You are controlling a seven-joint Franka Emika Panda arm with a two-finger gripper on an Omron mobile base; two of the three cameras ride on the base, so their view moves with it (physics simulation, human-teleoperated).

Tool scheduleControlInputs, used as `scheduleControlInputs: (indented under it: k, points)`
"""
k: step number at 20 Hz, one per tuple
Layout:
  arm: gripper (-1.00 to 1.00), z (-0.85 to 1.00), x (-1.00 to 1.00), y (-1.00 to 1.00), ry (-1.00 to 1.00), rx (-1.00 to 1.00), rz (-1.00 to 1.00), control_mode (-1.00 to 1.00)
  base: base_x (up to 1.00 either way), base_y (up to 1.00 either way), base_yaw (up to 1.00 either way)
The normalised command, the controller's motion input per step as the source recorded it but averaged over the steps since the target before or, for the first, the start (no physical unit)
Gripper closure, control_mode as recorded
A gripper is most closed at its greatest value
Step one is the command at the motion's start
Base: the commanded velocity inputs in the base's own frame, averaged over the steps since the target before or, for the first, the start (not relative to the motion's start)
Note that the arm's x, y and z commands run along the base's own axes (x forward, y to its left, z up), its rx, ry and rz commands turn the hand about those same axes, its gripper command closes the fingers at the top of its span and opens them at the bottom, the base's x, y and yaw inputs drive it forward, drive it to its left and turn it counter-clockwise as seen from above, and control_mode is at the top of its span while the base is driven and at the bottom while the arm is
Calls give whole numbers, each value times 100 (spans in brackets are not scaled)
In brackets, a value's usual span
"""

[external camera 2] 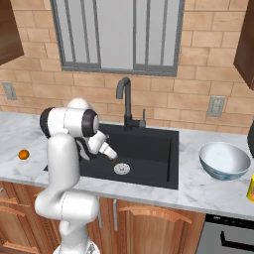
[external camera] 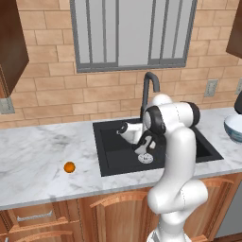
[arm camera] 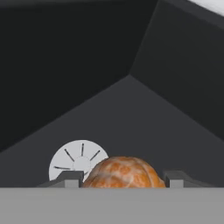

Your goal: Remove the tangerine and tangerine from the sink. Then move the bowl and cup from the counter to the sink for washing.

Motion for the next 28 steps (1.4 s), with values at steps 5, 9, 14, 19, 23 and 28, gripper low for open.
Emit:
scheduleControlInputs:
  k: [5, 9, 14, 19, 23, 28]
  points:
    - [100, 31, 0, 10, 0, 0, 0, -100, 0, 0, 0]
    - [100, 32, -4, 5, 0, 0, 0, -100, 0, 0, 0]
    - [100, 32, -10, 7, 0, 0, 0, -100, 0, 0, 0]
    - [100, 33, -11, 11, 0, 0, 0, -100, 0, 0, 0]
    - [100, 34, -3, 11, 0, 0, 0, -100, 0, 0, 0]
    - [100, 35, -3, 9, 0, 0, 1, -100, 0, 0, 0]
